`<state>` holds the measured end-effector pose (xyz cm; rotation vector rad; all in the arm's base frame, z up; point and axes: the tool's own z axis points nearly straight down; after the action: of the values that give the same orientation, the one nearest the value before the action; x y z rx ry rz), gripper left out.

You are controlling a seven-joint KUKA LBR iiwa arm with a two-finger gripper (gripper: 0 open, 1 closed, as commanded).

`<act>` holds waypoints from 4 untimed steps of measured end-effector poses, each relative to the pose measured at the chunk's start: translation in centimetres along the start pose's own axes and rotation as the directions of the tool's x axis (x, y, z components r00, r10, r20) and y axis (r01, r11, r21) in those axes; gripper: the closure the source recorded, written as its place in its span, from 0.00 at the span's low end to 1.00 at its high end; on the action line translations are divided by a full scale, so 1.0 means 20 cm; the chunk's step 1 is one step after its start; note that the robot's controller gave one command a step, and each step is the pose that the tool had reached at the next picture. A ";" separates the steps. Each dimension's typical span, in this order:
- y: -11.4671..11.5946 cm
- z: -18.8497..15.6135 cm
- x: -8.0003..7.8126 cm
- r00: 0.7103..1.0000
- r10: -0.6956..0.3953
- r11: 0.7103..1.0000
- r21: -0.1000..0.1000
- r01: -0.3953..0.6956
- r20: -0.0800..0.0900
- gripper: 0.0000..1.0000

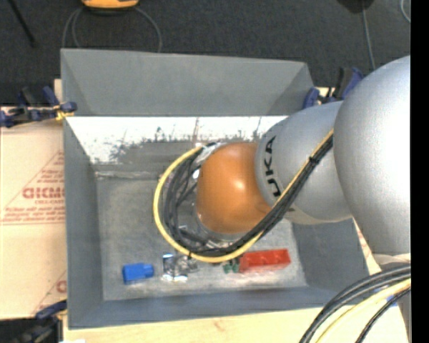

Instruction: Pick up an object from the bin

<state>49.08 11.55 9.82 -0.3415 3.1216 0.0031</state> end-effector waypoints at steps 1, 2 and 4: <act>0.00 0.00 0.00 1.000 0.001 1.000 0.000 -0.001 0.000 0.00; -0.21 0.10 0.07 0.981 -0.192 0.981 0.003 0.192 0.029 0.00; 0.42 0.11 -0.19 0.966 -0.259 0.966 0.000 0.259 0.004 0.00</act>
Offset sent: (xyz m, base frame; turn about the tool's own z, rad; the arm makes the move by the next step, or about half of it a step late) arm 0.0000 0.0000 0.0000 0.0000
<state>50.94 20.53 7.66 -0.7449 3.0468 0.0048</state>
